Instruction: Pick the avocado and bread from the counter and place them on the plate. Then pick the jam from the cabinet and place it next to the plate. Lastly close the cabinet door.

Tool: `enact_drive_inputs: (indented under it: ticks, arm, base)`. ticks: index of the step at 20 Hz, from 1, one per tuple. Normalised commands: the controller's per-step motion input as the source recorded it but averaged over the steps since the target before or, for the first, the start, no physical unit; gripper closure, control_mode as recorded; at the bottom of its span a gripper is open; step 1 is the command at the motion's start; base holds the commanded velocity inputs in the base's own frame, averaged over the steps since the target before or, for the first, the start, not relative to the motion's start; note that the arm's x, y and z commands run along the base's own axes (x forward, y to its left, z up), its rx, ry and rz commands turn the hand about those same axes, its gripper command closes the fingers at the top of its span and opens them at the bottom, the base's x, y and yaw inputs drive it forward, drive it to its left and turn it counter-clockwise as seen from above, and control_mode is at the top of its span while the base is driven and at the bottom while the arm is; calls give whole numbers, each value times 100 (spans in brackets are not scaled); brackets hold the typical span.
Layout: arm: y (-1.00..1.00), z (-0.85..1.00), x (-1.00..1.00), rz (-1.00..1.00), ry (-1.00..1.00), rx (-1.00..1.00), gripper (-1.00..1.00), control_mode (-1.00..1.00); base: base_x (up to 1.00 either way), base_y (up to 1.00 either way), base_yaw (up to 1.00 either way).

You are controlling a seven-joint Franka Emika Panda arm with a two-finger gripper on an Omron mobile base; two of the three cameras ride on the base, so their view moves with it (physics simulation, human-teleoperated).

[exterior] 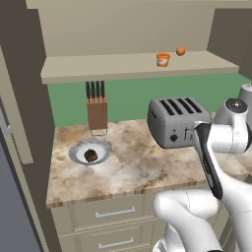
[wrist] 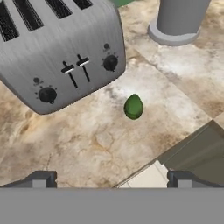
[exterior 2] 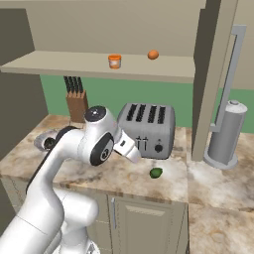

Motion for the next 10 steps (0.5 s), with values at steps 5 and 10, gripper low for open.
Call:
enact_drive_inputs:
  ticks: [5,10]
  arm:
    - [-61,-21,5,0,10,4,-100,-100]
    - [-49,-21,13,-1,9,4,-100,-100]
  base:
    - [0,0,0]
    - [0,0,0]
